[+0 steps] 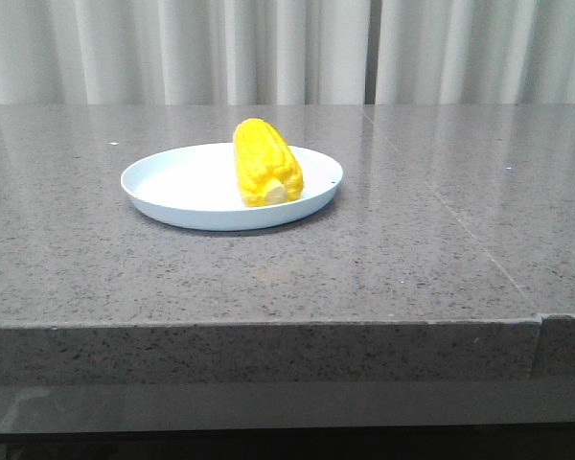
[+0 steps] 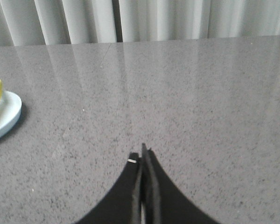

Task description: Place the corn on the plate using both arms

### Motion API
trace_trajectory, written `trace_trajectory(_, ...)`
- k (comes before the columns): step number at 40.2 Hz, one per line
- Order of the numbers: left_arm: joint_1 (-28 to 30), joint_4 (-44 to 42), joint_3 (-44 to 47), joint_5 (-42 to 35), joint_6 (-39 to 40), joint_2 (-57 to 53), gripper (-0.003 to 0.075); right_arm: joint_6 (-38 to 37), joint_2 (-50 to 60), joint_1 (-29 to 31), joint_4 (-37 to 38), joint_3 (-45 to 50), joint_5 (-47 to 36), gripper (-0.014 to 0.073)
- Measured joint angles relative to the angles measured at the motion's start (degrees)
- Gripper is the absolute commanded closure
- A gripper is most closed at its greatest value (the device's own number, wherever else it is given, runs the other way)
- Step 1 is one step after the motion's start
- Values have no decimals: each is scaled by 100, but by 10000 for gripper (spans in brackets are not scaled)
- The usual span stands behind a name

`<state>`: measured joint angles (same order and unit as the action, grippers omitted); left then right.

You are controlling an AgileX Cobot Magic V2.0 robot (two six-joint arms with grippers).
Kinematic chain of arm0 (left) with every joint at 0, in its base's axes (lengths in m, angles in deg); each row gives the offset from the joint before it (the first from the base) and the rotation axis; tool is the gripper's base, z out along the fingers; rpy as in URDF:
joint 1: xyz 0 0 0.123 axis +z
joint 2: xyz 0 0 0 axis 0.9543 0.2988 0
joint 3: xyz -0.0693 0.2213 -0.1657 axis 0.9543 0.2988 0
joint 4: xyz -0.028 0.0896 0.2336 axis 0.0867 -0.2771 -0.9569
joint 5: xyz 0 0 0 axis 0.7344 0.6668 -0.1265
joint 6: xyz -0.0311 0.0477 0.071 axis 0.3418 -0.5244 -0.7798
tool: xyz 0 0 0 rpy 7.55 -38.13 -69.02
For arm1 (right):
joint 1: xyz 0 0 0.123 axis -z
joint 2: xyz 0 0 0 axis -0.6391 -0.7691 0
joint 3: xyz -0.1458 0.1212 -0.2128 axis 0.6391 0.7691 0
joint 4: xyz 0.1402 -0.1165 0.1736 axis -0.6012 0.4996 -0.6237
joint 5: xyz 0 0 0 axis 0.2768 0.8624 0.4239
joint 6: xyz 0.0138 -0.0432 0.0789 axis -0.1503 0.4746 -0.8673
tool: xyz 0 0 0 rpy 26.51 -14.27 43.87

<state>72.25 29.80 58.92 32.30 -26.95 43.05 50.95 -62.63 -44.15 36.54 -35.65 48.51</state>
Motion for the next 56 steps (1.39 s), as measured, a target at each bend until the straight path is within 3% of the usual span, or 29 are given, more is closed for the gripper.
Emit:
trace_trajectory(13,0,0,0,0,0,0,741,0,612,0,0,1434,-214,683)
trace_trajectory(56,0,0,0,0,0,0,741,0,714,0,0,1464,-175,683)
